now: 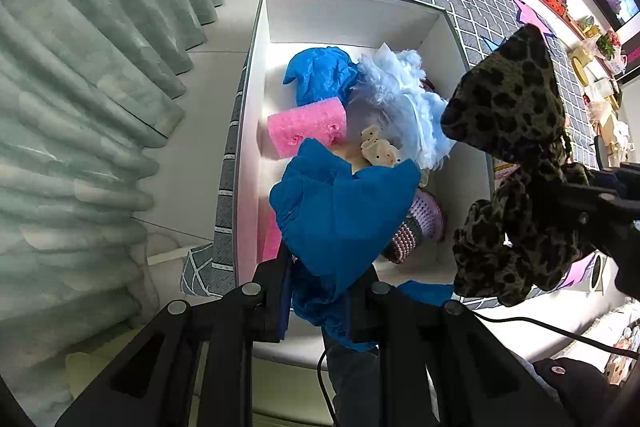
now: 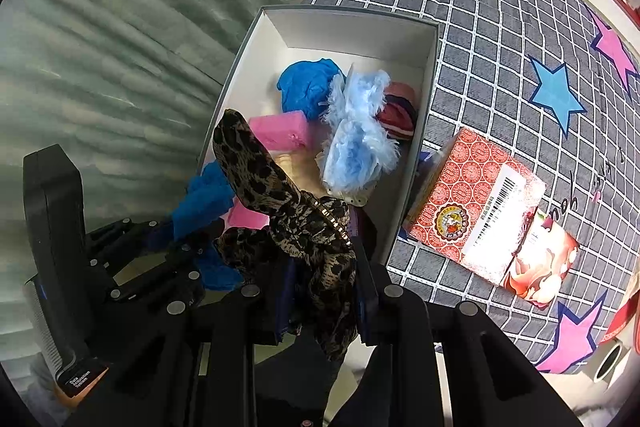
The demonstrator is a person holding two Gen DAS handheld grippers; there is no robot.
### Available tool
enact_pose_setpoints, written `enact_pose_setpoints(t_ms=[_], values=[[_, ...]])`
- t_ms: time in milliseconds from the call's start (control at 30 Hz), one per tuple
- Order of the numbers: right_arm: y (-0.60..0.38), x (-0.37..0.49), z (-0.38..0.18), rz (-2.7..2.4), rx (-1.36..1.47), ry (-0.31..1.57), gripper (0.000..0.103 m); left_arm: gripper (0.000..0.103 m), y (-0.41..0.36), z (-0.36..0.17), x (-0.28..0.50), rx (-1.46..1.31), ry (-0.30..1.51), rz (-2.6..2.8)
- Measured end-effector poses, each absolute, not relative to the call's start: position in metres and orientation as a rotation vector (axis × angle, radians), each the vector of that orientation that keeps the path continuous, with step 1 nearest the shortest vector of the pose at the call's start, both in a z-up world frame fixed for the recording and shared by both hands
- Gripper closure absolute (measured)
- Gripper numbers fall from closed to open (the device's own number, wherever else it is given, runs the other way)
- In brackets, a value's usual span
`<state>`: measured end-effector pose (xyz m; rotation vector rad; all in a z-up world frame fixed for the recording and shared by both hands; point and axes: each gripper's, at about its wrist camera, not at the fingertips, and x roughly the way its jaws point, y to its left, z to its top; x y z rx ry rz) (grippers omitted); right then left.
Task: Organize soft objects
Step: 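Lower both tools into the box and open them to drop both cloths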
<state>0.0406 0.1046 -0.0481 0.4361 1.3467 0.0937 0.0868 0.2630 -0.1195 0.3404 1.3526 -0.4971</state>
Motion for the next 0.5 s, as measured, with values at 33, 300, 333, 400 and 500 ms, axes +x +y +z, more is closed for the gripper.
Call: enact_pose_setpoints(t_ms=[33,300,333,400,500], values=[[0.1046,0.0407,-0.0482,0.094,0.436,1.347,0.077,0.081,0.2629,-0.1195,0.0864,0.341,1.353,-0.496],[0.1037,0.0413,-0.0514,0.093,0.452,1.356,0.077,0.081,0.2620,-0.1203,0.0851,0.344,1.355,-0.495],[0.1037,0.0414,-0.0518,0.093,0.454,1.357,0.077,0.081,0.2620,-0.1204,0.0850,0.344,1.354,-0.494],[0.1038,0.0418,-0.0523,0.094,0.456,1.359,0.077,0.081,0.2620,-0.1209,0.0848,0.348,1.355,-0.493],[0.1036,0.0418,-0.0523,0.094,0.454,1.357,0.077,0.081,0.2619,-0.1218,0.0848,0.352,1.355,-0.493]])
